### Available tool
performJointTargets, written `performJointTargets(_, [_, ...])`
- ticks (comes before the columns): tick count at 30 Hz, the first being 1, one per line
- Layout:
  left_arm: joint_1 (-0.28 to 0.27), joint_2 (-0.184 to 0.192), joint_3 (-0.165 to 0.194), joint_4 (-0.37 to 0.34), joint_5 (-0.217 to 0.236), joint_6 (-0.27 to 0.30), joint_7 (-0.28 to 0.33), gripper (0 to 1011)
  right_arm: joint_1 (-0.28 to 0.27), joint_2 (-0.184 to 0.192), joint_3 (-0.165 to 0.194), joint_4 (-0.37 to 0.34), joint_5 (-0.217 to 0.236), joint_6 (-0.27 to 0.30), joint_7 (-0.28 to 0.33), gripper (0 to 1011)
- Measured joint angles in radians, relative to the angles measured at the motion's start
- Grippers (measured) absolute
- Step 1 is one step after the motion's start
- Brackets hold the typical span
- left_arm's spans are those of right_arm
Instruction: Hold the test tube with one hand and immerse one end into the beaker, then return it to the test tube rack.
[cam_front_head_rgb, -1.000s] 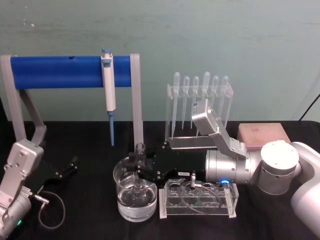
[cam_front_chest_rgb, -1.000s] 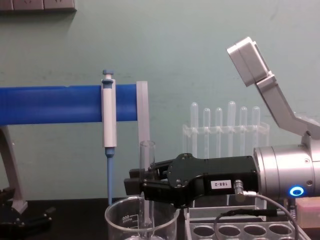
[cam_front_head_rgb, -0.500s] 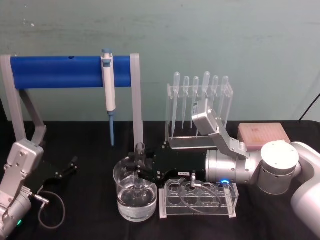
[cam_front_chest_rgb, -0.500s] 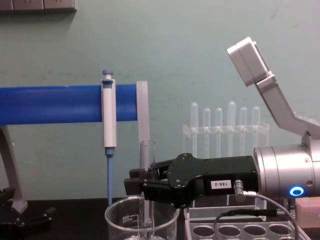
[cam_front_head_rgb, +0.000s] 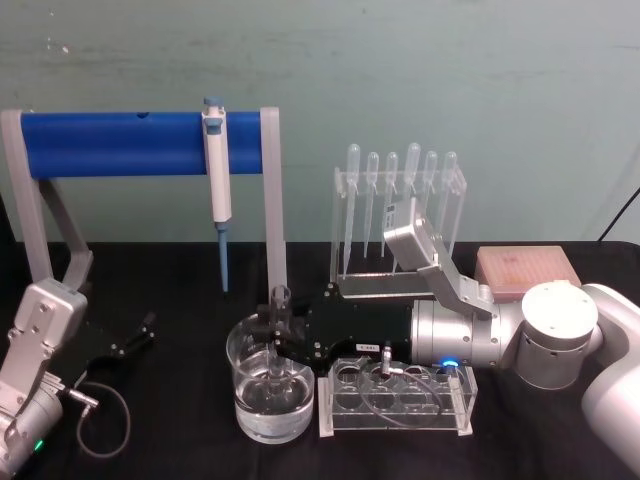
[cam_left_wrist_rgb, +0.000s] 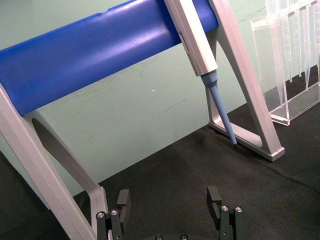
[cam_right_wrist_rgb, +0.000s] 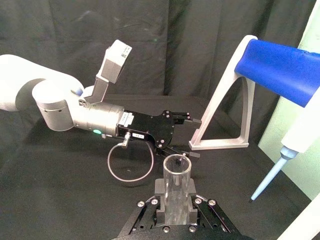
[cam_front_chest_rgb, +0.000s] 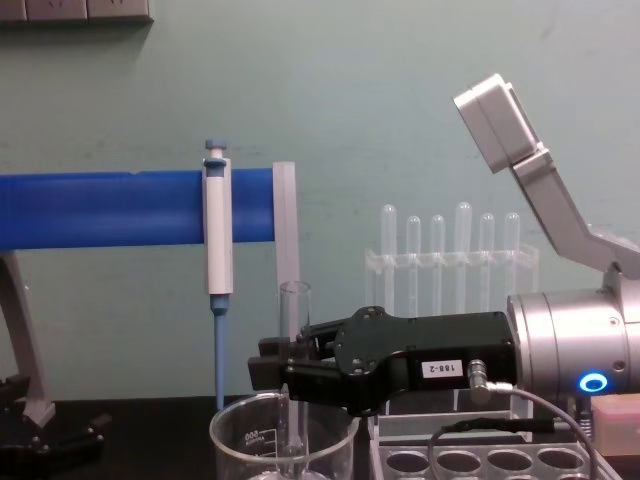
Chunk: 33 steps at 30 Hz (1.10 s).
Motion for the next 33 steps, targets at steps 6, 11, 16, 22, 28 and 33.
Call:
performJointTargets(6, [0.0, 0.0, 0.0, 0.0, 0.0, 0.0, 0.0, 1000, 0.0, 0.0, 0.0, 0.0, 0.0, 0.0, 0.0, 226])
performJointTargets(11, [0.0, 0.0, 0.0, 0.0, 0.0, 0.0, 0.0, 1000, 0.0, 0.0, 0.0, 0.0, 0.0, 0.0, 0.0, 226])
performJointTargets(16, [0.0, 0.0, 0.0, 0.0, 0.0, 0.0, 0.0, 1000, 0.0, 0.0, 0.0, 0.0, 0.0, 0.0, 0.0, 227])
performJointTargets(22, [0.0, 0.0, 0.0, 0.0, 0.0, 0.0, 0.0, 1000, 0.0, 0.0, 0.0, 0.0, 0.0, 0.0, 0.0, 226])
performJointTargets(28, [0.0, 0.0, 0.0, 0.0, 0.0, 0.0, 0.0, 1000, 0.0, 0.0, 0.0, 0.0, 0.0, 0.0, 0.0, 227])
performJointTargets(33, [0.0, 0.0, 0.0, 0.0, 0.0, 0.0, 0.0, 1000, 0.0, 0.0, 0.0, 0.0, 0.0, 0.0, 0.0, 226])
